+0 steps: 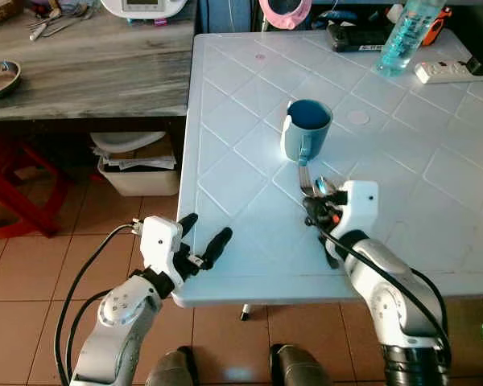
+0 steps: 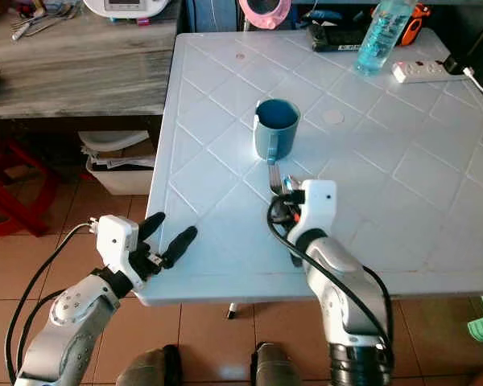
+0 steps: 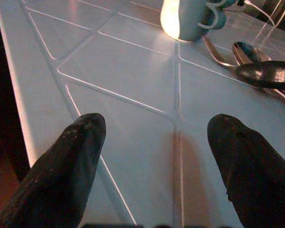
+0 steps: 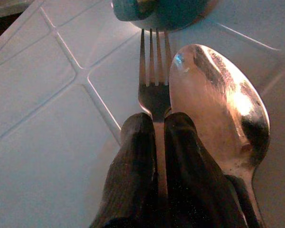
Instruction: Setting the table
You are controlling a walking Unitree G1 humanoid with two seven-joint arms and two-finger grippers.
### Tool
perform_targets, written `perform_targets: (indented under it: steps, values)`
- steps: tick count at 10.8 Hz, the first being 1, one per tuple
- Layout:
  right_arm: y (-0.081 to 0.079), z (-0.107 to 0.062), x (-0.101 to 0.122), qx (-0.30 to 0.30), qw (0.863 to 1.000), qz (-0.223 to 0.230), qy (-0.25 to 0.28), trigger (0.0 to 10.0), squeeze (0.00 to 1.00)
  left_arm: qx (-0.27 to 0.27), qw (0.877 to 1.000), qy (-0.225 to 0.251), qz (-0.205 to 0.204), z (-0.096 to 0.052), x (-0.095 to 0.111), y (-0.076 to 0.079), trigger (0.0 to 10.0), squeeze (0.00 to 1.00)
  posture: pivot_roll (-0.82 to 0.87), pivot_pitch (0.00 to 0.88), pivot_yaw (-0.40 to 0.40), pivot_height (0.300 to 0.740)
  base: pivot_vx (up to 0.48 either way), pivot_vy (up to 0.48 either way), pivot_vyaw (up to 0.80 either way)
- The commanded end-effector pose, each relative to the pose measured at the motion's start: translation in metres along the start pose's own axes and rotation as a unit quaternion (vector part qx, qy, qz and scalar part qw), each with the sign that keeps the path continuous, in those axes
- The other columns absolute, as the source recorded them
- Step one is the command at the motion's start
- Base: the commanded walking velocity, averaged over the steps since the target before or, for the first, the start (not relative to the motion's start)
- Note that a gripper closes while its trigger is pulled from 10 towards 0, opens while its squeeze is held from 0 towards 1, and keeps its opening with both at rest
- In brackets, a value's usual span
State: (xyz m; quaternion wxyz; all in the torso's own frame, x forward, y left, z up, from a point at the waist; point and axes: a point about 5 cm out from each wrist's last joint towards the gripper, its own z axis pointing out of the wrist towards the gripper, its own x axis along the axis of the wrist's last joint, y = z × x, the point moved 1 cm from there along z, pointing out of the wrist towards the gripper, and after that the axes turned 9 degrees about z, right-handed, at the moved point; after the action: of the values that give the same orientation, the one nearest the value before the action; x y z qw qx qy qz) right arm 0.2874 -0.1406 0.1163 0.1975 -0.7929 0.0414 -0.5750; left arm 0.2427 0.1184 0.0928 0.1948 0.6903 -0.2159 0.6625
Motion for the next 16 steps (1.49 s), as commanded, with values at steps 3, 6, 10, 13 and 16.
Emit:
perform_targets:
  steps: [3,6,10,13,16]
  values:
    - [-0.009,0.008,-0.007,0.017,0.999,-0.031,0.003,0.0,0.0,0.01,1.0,-0.012,0.017,0.001,-0.001,-0.003,10.0,0.0,-0.07,0.166,0.04,0.74,0.0,0.0,0.0]
    - [-0.022,0.01,-0.022,0.058,0.997,-0.021,-0.052,0.0,0.0,0.02,0.999,-0.023,0.024,0.003,-0.003,-0.008,10.0,0.0,-0.07,0.16,0.038,0.74,0.0,0.0,0.0]
    - [-0.028,0.012,-0.008,0.087,0.994,-0.064,0.0,0.0,0.0,0.024,0.999,-0.025,0.029,0.004,-0.004,-0.009,10.0,0.0,-0.07,0.161,0.035,0.74,0.0,0.0,0.0]
    - [-0.024,0.005,-0.001,0.094,0.994,-0.051,0.035,0.0,0.0,0.028,0.999,-0.028,0.032,0.003,-0.004,-0.01,10.0,0.0,-0.07,0.165,0.038,0.74,0.0,0.0,0.0]
    - [-0.027,0.0,0.006,0.095,0.992,-0.038,0.073,0.0,0.0,0.048,0.997,-0.047,0.039,0.002,-0.012,-0.016,10.0,0.0,-0.07,0.172,0.041,0.74,0.0,0.0,0.0]
